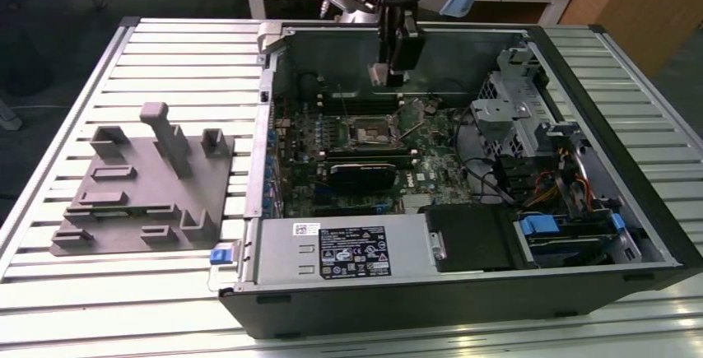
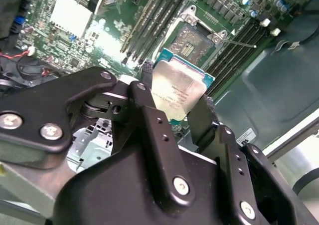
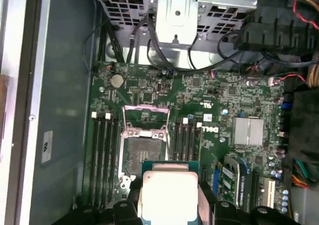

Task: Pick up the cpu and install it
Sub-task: 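Place the cpu into insertion slot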

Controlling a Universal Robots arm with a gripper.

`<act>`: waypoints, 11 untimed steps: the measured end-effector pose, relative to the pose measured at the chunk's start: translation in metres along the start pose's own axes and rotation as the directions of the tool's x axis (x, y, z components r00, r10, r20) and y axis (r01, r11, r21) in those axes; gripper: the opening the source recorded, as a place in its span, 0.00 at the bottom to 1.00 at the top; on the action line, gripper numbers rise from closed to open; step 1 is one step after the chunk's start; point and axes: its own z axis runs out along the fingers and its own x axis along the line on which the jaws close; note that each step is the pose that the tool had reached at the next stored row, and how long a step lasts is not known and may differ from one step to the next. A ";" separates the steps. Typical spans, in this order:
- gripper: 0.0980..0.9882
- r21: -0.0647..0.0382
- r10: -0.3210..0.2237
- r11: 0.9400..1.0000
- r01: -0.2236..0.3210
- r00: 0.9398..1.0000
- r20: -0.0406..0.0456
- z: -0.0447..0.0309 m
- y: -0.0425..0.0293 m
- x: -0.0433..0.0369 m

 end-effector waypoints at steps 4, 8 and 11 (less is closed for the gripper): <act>0.49 0.000 0.000 1.000 0.000 1.000 0.000 0.0050 -0.0006 0.0023; 0.49 0.000 0.000 1.000 0.000 1.000 -0.003 0.0108 -0.0008 0.0026; 0.49 0.000 0.001 1.000 -0.001 1.000 -0.005 0.0146 -0.0009 0.0027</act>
